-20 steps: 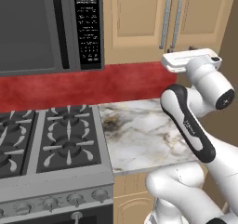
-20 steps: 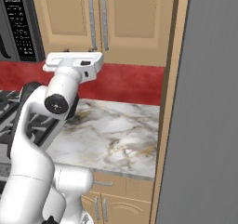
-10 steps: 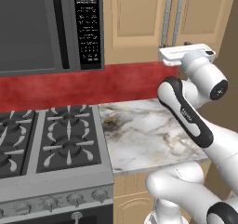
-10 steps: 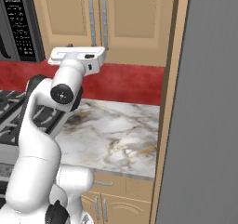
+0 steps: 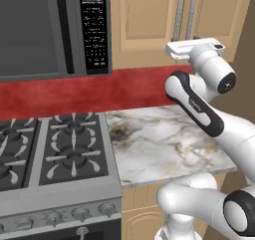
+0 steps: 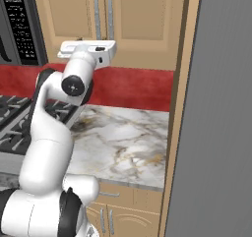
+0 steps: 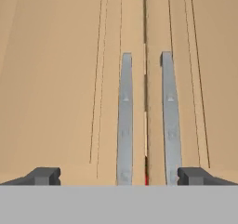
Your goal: Get the candle and the beer from the cabinet and move them to the dining counter.
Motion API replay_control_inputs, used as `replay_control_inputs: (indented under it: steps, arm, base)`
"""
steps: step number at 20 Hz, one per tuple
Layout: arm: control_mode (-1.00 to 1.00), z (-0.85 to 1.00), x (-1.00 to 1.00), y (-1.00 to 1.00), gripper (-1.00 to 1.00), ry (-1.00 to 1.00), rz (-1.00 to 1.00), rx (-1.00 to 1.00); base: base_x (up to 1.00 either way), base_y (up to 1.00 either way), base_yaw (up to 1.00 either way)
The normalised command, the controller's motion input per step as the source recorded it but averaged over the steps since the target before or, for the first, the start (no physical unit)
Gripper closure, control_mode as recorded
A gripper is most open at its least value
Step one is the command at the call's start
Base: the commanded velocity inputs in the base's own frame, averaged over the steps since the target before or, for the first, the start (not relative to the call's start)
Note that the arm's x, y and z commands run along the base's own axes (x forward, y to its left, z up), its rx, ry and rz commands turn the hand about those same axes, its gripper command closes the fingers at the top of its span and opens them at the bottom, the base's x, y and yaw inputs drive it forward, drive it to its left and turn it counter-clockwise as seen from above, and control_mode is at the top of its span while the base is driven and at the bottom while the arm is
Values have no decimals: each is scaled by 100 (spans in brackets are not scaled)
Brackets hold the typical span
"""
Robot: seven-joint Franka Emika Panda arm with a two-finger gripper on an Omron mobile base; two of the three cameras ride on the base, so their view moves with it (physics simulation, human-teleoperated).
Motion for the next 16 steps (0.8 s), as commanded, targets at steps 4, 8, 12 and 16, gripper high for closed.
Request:
replay_control_inputs:
  steps: [4, 8, 12, 16]
  arm:
    - [-100, 7, 38, -7, -100, 0, 0, 0]
    - [-100, 1, 39, -2, -100, 0, 0, 0]
    - [-100, 0, 36, 0, -100, 0, 0, 0]
    - [-100, 0, 33, 0, -100, 0, 0, 0]
  base:
    - [0, 0, 0]
    - [0, 0, 0]
    - [0, 0, 0]
    - [0, 0, 0]
